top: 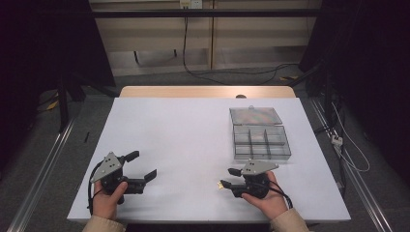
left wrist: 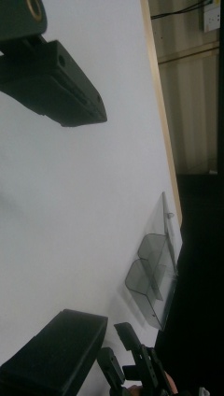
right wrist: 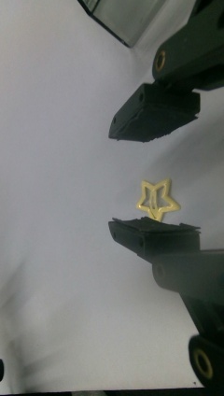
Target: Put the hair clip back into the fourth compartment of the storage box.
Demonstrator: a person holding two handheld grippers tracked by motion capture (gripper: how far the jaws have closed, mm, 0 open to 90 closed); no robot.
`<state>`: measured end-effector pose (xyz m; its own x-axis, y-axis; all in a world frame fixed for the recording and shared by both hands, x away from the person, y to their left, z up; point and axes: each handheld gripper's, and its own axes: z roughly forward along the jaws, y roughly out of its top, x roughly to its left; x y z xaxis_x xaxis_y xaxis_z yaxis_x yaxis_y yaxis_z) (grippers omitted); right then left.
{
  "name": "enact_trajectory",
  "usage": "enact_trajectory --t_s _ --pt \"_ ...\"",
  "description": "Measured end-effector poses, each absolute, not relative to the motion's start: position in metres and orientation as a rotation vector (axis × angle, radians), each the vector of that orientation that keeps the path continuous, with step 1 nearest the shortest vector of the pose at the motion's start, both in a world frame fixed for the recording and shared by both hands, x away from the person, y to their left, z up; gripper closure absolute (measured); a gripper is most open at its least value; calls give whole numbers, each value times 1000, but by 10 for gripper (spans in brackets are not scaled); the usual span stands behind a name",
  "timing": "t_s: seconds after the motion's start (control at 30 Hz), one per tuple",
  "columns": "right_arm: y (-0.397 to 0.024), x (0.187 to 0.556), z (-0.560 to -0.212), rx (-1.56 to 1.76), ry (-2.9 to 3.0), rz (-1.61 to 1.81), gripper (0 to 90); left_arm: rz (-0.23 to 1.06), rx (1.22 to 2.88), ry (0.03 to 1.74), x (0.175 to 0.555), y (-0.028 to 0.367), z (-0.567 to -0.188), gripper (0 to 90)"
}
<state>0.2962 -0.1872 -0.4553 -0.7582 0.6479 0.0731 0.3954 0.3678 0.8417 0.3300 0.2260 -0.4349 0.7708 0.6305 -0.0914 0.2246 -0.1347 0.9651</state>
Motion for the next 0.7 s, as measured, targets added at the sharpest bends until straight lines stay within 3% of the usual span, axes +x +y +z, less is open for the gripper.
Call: enact_trajectory --t_s 0.17,0.67,0.7 --pt "-184 299 -458 915 2411 1299 570 400 1713 678 330 227 -435 39" --pt "-174 301 -463 857 2496 1221 640 401 1718 678 331 227 -435 40" --pt "-174 301 -463 842 2509 1218 683 400 1720 677 331 226 -436 40"
